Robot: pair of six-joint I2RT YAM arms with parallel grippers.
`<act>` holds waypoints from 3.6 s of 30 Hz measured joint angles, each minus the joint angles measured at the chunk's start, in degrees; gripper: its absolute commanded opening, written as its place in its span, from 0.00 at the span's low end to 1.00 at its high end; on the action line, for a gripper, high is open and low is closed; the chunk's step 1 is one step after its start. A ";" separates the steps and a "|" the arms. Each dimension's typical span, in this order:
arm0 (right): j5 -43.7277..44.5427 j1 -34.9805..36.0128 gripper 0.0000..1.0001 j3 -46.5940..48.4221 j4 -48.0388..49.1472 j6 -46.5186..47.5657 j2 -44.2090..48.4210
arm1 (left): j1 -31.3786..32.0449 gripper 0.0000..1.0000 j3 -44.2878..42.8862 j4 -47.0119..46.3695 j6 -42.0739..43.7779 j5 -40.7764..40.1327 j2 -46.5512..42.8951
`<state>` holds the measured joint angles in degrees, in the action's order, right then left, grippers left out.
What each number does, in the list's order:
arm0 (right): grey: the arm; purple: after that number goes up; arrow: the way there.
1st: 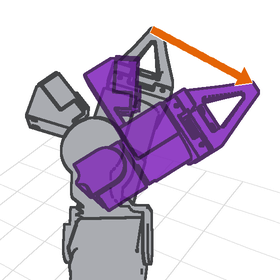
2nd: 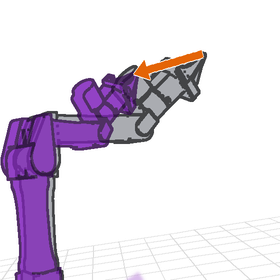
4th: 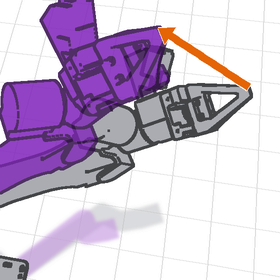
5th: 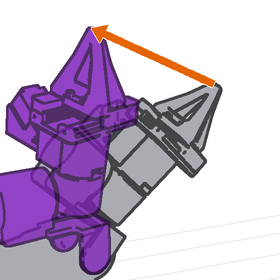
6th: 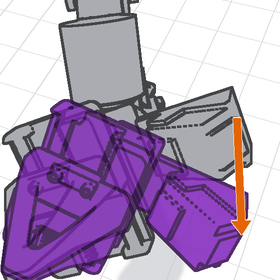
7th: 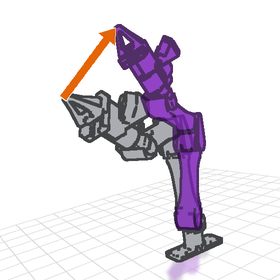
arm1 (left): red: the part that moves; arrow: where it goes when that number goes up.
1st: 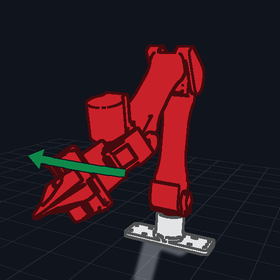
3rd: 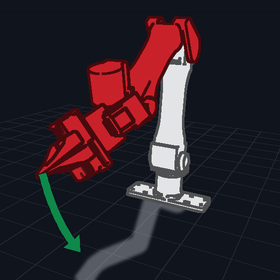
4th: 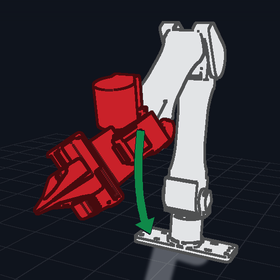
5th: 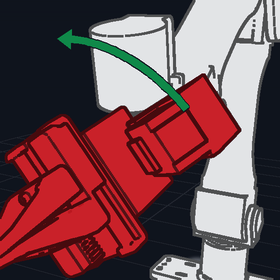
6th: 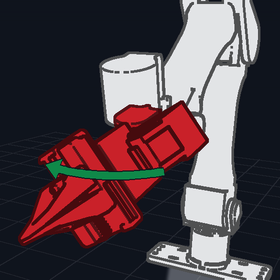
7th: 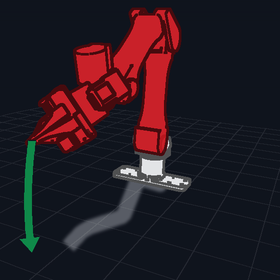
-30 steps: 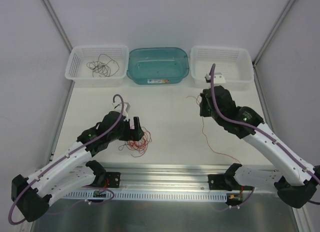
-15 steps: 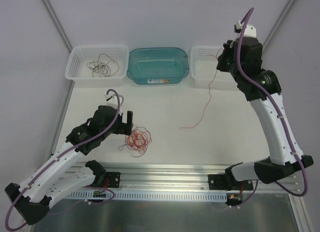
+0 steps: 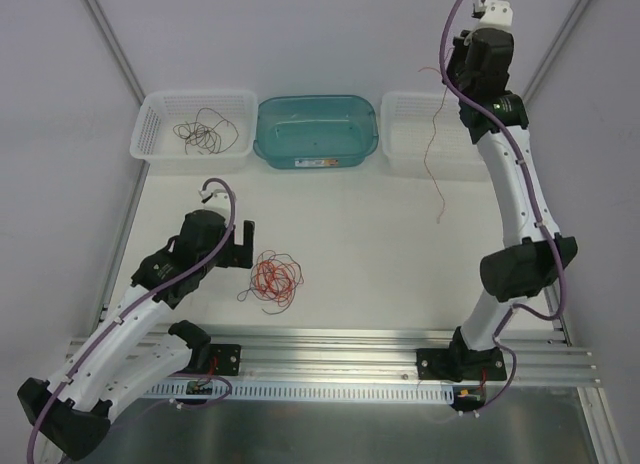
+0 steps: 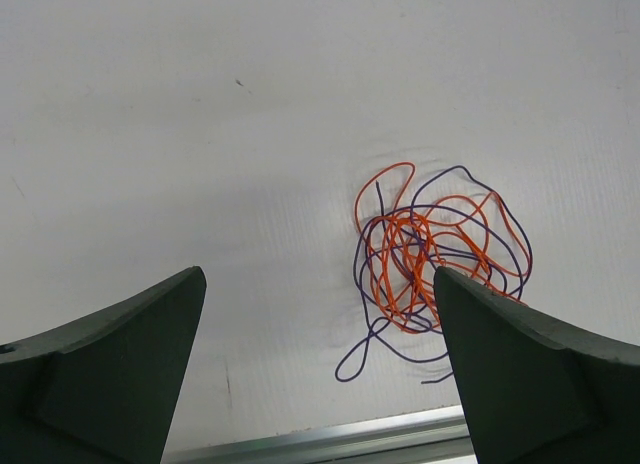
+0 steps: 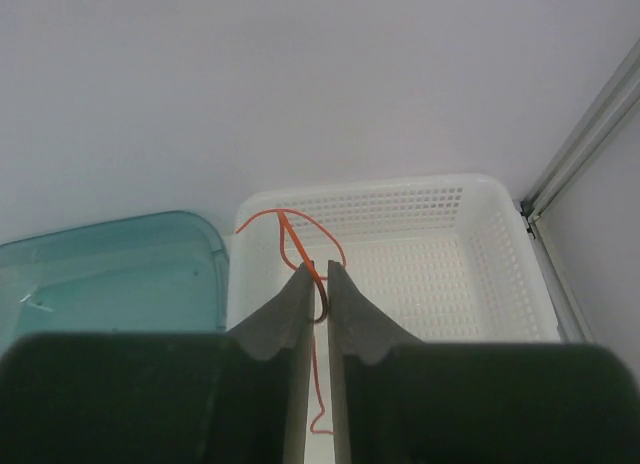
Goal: Untangle the cables
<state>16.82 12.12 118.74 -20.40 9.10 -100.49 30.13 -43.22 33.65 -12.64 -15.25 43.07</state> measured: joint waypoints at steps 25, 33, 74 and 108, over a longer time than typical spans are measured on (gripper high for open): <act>-9.79 -7.96 0.75 -16.94 -3.48 0.24 -5.77 | -2.51 0.99 1.07 -0.44 0.20 3.89 -1.97; -22.93 -6.88 0.74 -40.17 2.80 -8.74 8.39 | -2.51 0.99 1.70 -0.87 0.26 4.55 -3.37; -29.31 0.52 0.10 -42.73 9.46 -7.23 -13.42 | -3.23 0.99 1.92 -1.62 1.38 6.34 -3.34; -19.15 -5.66 0.12 -4.20 3.06 0.35 -12.74 | -3.69 0.99 1.92 -1.68 1.38 7.50 -1.97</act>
<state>-2.33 6.46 114.54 -17.34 9.45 -113.23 26.44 -41.30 31.97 -11.27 -7.75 41.10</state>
